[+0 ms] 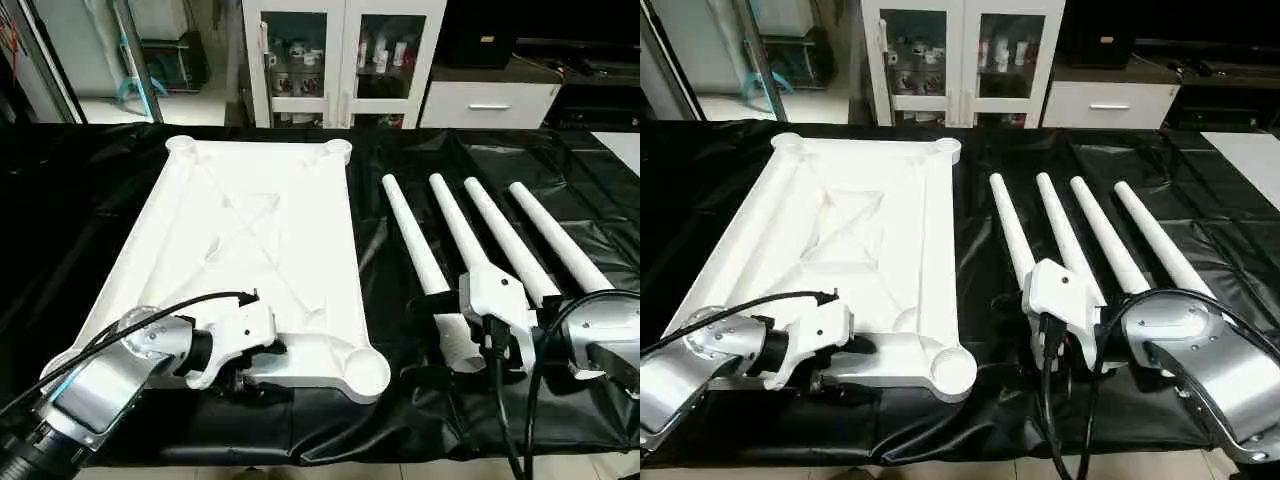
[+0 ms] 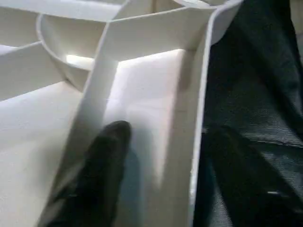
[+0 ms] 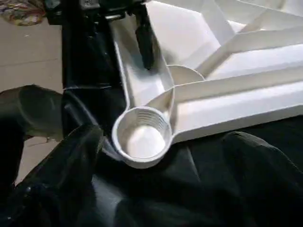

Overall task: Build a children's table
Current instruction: Move to table

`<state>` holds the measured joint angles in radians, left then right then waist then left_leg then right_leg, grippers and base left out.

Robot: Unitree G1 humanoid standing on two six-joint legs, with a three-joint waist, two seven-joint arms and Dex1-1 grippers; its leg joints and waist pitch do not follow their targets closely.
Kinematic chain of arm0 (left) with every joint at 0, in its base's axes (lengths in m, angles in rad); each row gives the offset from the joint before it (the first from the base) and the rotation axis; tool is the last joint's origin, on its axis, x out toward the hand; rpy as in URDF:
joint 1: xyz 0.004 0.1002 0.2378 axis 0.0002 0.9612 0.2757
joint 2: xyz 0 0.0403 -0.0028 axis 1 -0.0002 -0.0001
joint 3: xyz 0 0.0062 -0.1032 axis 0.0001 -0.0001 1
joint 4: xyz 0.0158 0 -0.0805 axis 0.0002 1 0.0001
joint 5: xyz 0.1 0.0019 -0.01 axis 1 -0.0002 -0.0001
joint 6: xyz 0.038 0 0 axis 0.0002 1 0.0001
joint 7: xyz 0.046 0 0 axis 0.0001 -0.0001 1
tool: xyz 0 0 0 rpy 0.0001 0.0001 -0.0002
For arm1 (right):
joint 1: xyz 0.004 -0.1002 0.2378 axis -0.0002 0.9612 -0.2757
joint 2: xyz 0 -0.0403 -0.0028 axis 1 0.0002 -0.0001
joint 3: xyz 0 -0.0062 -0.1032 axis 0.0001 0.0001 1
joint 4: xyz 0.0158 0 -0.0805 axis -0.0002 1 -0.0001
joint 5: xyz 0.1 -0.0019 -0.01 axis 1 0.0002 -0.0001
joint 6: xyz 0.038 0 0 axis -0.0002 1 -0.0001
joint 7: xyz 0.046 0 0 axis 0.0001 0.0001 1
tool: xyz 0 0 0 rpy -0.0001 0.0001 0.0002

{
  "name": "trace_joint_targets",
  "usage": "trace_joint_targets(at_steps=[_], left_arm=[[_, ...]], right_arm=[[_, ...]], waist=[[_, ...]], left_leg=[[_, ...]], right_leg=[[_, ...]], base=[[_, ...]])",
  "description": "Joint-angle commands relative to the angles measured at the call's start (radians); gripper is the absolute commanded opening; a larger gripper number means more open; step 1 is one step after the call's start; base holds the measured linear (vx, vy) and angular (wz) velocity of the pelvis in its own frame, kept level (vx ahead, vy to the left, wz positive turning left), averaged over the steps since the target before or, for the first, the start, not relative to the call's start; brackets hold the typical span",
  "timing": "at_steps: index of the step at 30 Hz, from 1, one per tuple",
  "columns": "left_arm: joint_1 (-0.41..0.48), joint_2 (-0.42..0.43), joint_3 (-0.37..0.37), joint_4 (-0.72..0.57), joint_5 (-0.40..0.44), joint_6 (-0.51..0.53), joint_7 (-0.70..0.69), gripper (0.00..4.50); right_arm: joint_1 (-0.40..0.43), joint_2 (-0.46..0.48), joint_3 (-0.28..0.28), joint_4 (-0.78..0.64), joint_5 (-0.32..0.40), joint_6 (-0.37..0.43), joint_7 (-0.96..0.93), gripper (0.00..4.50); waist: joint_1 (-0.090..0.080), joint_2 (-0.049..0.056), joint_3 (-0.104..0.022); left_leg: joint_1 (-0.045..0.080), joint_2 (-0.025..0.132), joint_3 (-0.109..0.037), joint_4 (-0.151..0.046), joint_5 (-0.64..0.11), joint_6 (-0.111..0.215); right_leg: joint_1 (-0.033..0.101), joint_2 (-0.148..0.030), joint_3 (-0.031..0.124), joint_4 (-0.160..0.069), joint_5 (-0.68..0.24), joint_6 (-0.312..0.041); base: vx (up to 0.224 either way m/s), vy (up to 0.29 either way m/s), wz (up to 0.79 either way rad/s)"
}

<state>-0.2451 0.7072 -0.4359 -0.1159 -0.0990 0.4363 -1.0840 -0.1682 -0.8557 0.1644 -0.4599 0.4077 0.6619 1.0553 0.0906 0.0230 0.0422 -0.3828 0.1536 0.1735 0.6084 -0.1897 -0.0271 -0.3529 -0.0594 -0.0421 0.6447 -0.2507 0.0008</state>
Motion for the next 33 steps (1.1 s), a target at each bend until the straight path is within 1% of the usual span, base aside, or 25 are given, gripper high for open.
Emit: trace_joint_targets(at_steps=[1,2,4,5,6,8,9,10,11,14,15,16,17,18,19,20,21,22,23,24,28,29,30,32,33], left_arm=[[-0.014,0.006,-0.010,0.009,0.023,-0.018,0.002,2.69],[-0.014,0.006,-0.010,0.009,0.023,-0.018,0.002,2.50],[-0.016,0.003,-0.011,0.017,0.030,-0.026,0.004,2.42],[-0.020,-0.001,-0.013,0.027,0.039,-0.040,0.004,2.42],[-0.022,-0.003,-0.017,0.030,0.040,-0.041,-0.005,2.37],[-0.023,-0.002,-0.019,0.030,0.040,-0.041,-0.008,2.02],[-0.023,-0.001,-0.021,0.029,0.040,-0.041,-0.011,1.98],[-0.023,0.005,-0.029,0.026,0.045,-0.043,-0.021,2.02],[-0.024,0.008,-0.032,0.026,0.047,-0.045,-0.025,2.00],[-0.029,0.012,-0.033,0.027,0.058,-0.058,-0.028,1.56],[-0.030,0.011,-0.032,0.030,0.061,-0.062,-0.029,1.57],[-0.030,0.011,-0.033,0.030,0.065,-0.068,-0.034,1.60],[-0.030,0.011,-0.033,0.030,0.066,-0.069,-0.035,1.54],[-0.031,0.011,-0.035,0.026,0.063,-0.068,-0.041,1.37],[-0.032,0.011,-0.036,0.024,0.061,-0.067,-0.044,1.19],[-0.033,0.011,-0.037,0.021,0.060,-0.067,-0.047,1.12],[-0.034,0.009,-0.038,0.019,0.059,-0.066,-0.051,1.15],[-0.034,0.008,-0.038,0.019,0.059,-0.066,-0.053,1.07],[-0.034,0.008,-0.041,0.018,0.060,-0.068,-0.056,1.07],[-0.033,0.008,-0.043,0.018,0.061,-0.069,-0.058,0.73],[-0.031,-0.003,-0.047,0.032,0.074,-0.086,-0.055,0.72],[-0.033,-0.010,-0.047,0.040,0.078,-0.091,-0.052,0.39],[-0.036,-0.014,-0.048,0.045,0.081,-0.093,-0.051,0.27],[-0.044,-0.021,-0.052,0.060,0.092,-0.096,-0.042,0.29],[-0.048,-0.025,-0.054,0.070,0.106,-0.099,-0.025,0.13]], right_arm=[[0.007,-0.014,0.007,-0.021,0.005,-0.017,0.015,4.50],[0.007,-0.014,0.007,-0.021,0.005,-0.017,0.015,4.50],[0.009,-0.012,0.010,-0.022,0.000,-0.020,0.014,4.50],[0.010,-0.007,0.015,-0.023,-0.004,-0.023,0.008,4.50],[0.006,0.005,0.017,-0.021,-0.008,-0.028,-0.003,4.50],[0.005,0.007,0.017,-0.020,-0.009,-0.030,-0.006,4.50],[0.006,0.009,0.016,-0.020,-0.009,-0.031,-0.007,4.50],[0.008,0.011,0.014,-0.020,-0.010,-0.034,-0.007,4.50],[0.010,0.011,0.014,-0.021,-0.009,-0.036,-0.006,4.50],[0.017,0.009,0.016,-0.025,-0.007,-0.042,-0.002,4.50],[0.018,0.009,0.017,-0.025,-0.006,-0.044,-0.001,4.50],[0.021,0.008,0.023,-0.025,-0.013,-0.048,-0.002,4.50],[0.022,0.008,0.025,-0.025,-0.016,-0.049,-0.003,4.50],[0.022,0.006,0.025,-0.026,-0.018,-0.049,-0.001,4.50],[0.022,0.006,0.024,-0.027,-0.017,-0.048,0.000,4.50],[0.023,0.005,0.023,-0.029,-0.016,-0.047,0.001,4.50],[0.024,0.003,0.022,-0.029,-0.015,-0.047,0.003,4.50],[0.025,0.001,0.021,-0.030,-0.015,-0.048,0.005,4.50],[0.027,-0.001,0.022,-0.031,-0.017,-0.050,0.006,4.50],[0.028,-0.002,0.024,-0.031,-0.019,-0.051,0.006,4.50],[0.032,-0.003,0.027,-0.035,-0.023,-0.054,0.000,4.50],[0.034,-0.003,0.027,-0.038,-0.023,-0.053,-0.003,4.50],[0.036,-0.004,0.026,-0.040,-0.022,-0.052,-0.004,4.50],[0.039,-0.005,0.022,-0.043,-0.020,-0.052,-0.004,4.50],[0.042,-0.003,0.022,-0.041,-0.022,-0.056,-0.005,4.50]], waist=[[0.001,-0.002,-0.039],[0.001,-0.003,-0.039],[0.001,-0.003,-0.039],[0.002,0.002,-0.039],[0.001,0.001,-0.039],[0.001,0.001,-0.040],[0.001,0.000,-0.040],[0.002,0.003,-0.040],[0.001,0.002,-0.040],[0.001,0.001,-0.041],[0.001,0.001,-0.041],[0.001,0.004,-0.040],[0.001,0.003,-0.040],[0.001,0.003,-0.040],[0.001,0.008,-0.040],[-0.001,0.005,-0.039],[0.000,0.003,-0.039],[0.001,0.005,-0.038],[0.000,0.004,-0.038],[-0.001,0.005,-0.038],[-0.002,0.005,-0.039],[-0.002,0.005,-0.039],[-0.002,0.006,-0.039],[-0.001,0.005,-0.039],[-0.002,0.005,-0.038]], left_leg=[[0.030,0.086,-0.040,-0.089,-0.284,-0.008],[0.030,0.086,-0.041,-0.089,-0.287,-0.010],[0.029,0.086,-0.041,-0.089,-0.284,-0.010],[0.029,0.085,-0.042,-0.089,-0.288,-0.012],[0.030,0.085,-0.042,-0.090,-0.292,-0.014],[0.030,0.086,-0.042,-0.090,-0.288,-0.016],[0.029,0.086,-0.042,-0.090,-0.287,-0.017],[0.029,0.086,-0.043,-0.090,-0.289,-0.017],[0.030,0.086,-0.042,-0.091,-0.292,-0.018],[0.030,0.086,-0.042,-0.090,-0.288,-0.015],[0.030,0.086,-0.041,-0.090,-0.286,-0.014],[0.029,0.086,-0.041,-0.091,-0.287,-0.014],[0.030,0.087,-0.042,-0.091,-0.287,-0.014],[0.030,0.086,-0.042,-0.091,-0.291,-0.015],[0.030,0.086,-0.042,-0.091,-0.295,-0.017],[0.030,0.087,-0.042,-0.092,-0.304,-0.019],[0.031,0.087,-0.042,-0.092,-0.308,-0.021],[0.032,0.087,-0.042,-0.092,-0.314,-0.023],[0.032,0.087,-0.042,-0.092,-0.315,-0.024],[0.032,0.087,-0.042,-0.092,-0.318,-0.026],[0.031,0.087,-0.042,-0.092,-0.310,-0.024],[0.030,0.087,-0.042,-0.092,-0.306,-0.023],[0.031,0.087,-0.042,-0.092,-0.307,-0.022],[0.030,0.088,-0.042,-0.092,-0.307,-0.021],[0.032,0.087,-0.042,-0.093,-0.314,-0.022]], right_leg=[[0.008,-0.100,0.056,-0.098,-0.206,-0.194],[0.008,-0.102,0.057,-0.099,-0.212,-0.193],[0.007,-0.102,0.057,-0.099,-0.212,-0.193],[0.007,-0.102,0.057,-0.099,-0.217,-0.193],[0.007,-0.101,0.057,-0.100,-0.216,-0.193],[0.007,-0.102,0.057,-0.098,-0.207,-0.196],[0.007,-0.101,0.057,-0.097,-0.198,-0.198],[0.007,-0.101,0.056,-0.097,-0.199,-0.198],[0.007,-0.101,0.056,-0.097,-0.196,-0.199],[0.008,-0.101,0.056,-0.096,-0.179,-0.203],[0.008,-0.101,0.057,-0.096,-0.175,-0.203],[0.008,-0.101,0.057,-0.097,-0.174,-0.204],[0.008,-0.101,0.057,-0.096,-0.175,-0.203],[0.008,-0.101,0.057,-0.096,-0.180,-0.205],[0.007,-0.101,0.057,-0.096,-0.183,-0.205],[0.007,-0.101,0.057,-0.098,-0.193,-0.204],[0.007,-0.102,0.057,-0.098,-0.202,-0.204],[0.006,-0.102,0.058,-0.099,-0.212,-0.203],[0.006,-0.103,0.058,-0.099,-0.214,-0.202],[0.006,-0.101,0.058,-0.099,-0.216,-0.202],[0.007,-0.100,0.058,-0.098,-0.198,-0.203],[0.007,-0.100,0.058,-0.098,-0.190,-0.205],[0.007,-0.100,0.058,-0.098,-0.188,-0.205],[0.007,-0.102,0.058,-0.099,-0.194,-0.203],[0.006,-0.101,0.058,-0.099,-0.202,-0.203]], base=[[0.000,0.000,0.00],[0.000,0.000,0.00],[0.000,0.000,0.00],[0.000,0.000,0.00],[0.000,0.000,0.00],[0.000,0.000,0.00],[0.000,0.000,0.00],[0.000,0.000,0.00],[0.000,0.000,0.00],[0.000,0.000,0.00],[0.000,0.000,0.00],[0.000,0.000,0.00],[0.000,0.000,0.00],[0.000,0.000,0.00],[0.000,0.000,0.00],[0.000,0.000,0.00],[0.000,0.000,0.00],[0.000,0.000,0.00],[0.000,0.000,0.00],[0.000,0.000,0.00],[0.000,0.000,0.00],[0.000,0.000,0.00],[0.000,0.000,0.00],[0.000,0.000,0.00],[0.000,0.000,0.00]])
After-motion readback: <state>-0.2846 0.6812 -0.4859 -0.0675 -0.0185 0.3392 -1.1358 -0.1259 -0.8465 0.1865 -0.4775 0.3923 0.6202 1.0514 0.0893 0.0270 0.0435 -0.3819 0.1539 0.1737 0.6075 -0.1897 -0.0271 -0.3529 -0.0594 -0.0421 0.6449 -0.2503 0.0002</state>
